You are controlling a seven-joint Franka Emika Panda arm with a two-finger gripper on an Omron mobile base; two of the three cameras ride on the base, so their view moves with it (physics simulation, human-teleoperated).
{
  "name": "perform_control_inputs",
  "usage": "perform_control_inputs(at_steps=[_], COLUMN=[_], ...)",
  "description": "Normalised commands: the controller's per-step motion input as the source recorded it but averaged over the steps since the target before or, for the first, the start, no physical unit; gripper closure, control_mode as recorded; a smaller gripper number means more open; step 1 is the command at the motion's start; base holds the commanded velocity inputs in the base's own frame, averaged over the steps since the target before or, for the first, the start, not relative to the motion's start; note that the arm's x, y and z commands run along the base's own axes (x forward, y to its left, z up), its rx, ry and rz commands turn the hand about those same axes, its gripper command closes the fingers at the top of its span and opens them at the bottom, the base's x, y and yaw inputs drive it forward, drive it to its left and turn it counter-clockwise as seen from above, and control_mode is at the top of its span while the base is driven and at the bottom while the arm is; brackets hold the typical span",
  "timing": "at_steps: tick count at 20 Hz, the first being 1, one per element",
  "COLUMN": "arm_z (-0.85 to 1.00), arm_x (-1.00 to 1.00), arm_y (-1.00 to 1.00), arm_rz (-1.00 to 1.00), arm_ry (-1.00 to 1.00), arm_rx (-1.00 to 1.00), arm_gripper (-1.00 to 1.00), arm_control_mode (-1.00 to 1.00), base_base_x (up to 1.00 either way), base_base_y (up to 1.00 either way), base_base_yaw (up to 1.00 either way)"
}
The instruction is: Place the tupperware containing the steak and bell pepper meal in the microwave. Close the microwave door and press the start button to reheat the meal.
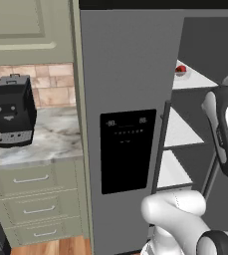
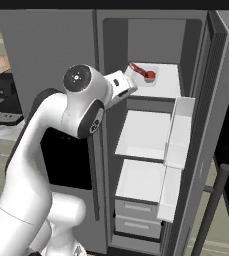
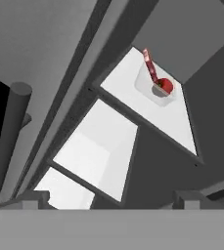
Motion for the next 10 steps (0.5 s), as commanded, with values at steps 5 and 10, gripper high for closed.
perform_control_inputs(at_steps=[5,10], arm_z=[0.00,0.00], arm_x=[0.00,0.08], arm_y=[-0.59,-0.30], arm_rz=[0.16,0.05], arm_ry=[0.06,0.12], arm_rx=[-0.24,-0.14], arm_gripper=[-1.00,-1.00], arm_control_mode=[-1.00,-1.00], base_base_x=[0.00,0.00], base_base_y=[0.00,0.00], base_base_yaw=[0.00,0.00])
